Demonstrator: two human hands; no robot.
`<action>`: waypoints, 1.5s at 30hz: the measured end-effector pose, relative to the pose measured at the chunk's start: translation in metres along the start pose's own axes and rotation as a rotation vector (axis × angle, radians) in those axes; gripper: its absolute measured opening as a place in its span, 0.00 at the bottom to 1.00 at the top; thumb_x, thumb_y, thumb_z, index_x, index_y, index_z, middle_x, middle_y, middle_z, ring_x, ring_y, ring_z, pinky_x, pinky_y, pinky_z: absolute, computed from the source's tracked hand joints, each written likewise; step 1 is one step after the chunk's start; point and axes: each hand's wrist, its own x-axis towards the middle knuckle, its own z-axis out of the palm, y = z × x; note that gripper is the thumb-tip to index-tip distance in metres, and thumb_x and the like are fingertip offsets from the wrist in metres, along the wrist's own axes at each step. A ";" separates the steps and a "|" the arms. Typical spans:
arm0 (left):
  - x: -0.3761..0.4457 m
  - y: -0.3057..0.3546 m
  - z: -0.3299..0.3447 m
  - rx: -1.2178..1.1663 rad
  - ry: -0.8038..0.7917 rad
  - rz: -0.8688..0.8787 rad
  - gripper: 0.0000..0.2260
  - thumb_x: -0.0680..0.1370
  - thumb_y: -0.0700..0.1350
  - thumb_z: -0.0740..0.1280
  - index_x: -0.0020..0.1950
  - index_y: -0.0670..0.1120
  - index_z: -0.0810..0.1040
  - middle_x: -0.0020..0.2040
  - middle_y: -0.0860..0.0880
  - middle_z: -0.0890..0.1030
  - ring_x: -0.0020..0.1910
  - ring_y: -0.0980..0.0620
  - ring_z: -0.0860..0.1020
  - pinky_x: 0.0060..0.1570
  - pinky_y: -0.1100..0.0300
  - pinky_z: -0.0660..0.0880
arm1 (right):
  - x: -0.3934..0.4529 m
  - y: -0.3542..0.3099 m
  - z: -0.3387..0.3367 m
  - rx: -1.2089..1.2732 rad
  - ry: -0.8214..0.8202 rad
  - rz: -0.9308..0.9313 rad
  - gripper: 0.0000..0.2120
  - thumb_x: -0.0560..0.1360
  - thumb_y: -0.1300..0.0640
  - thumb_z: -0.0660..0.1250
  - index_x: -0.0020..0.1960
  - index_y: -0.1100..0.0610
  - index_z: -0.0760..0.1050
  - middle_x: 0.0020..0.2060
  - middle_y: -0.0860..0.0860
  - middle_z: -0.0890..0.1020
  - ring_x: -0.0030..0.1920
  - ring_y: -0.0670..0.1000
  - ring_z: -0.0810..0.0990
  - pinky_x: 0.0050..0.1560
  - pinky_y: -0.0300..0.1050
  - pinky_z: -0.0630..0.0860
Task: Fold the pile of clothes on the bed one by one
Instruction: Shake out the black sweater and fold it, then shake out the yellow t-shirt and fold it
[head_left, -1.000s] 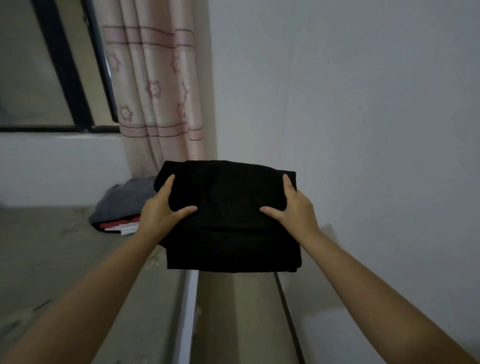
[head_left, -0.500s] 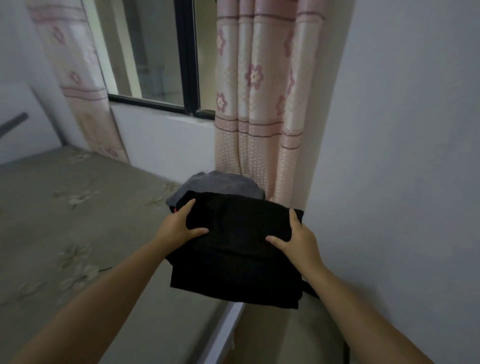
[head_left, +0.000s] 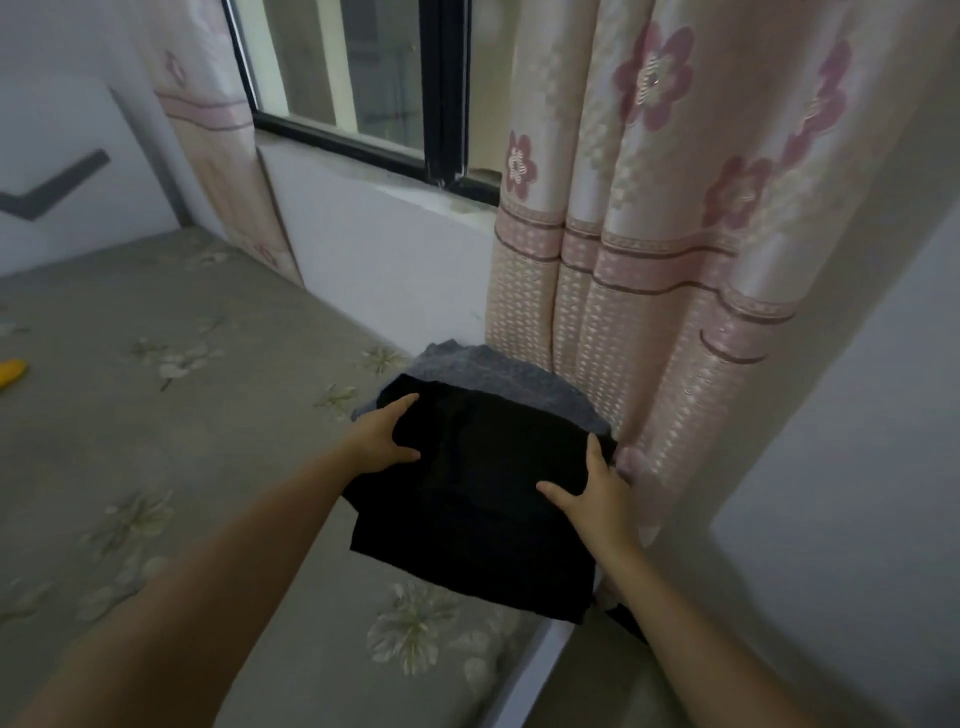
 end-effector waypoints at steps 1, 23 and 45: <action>0.018 -0.001 -0.004 0.017 0.022 -0.013 0.37 0.74 0.41 0.69 0.75 0.46 0.48 0.74 0.44 0.58 0.71 0.44 0.61 0.67 0.53 0.63 | 0.017 0.000 0.003 0.030 -0.003 -0.003 0.45 0.70 0.47 0.70 0.75 0.56 0.46 0.69 0.58 0.65 0.67 0.56 0.66 0.64 0.45 0.65; 0.180 -0.072 0.067 0.277 0.046 -0.420 0.24 0.80 0.58 0.49 0.75 0.56 0.49 0.76 0.50 0.49 0.75 0.44 0.48 0.69 0.44 0.52 | 0.224 0.024 0.115 -0.494 -0.171 -0.132 0.29 0.75 0.38 0.57 0.73 0.46 0.56 0.74 0.56 0.42 0.73 0.58 0.40 0.70 0.61 0.42; -0.583 -0.023 0.109 0.316 0.840 -1.780 0.23 0.79 0.56 0.53 0.74 0.53 0.56 0.76 0.48 0.53 0.74 0.45 0.50 0.69 0.51 0.53 | -0.322 -0.283 0.197 -0.218 -0.676 -1.623 0.28 0.75 0.43 0.59 0.72 0.53 0.60 0.72 0.54 0.62 0.72 0.54 0.56 0.69 0.59 0.52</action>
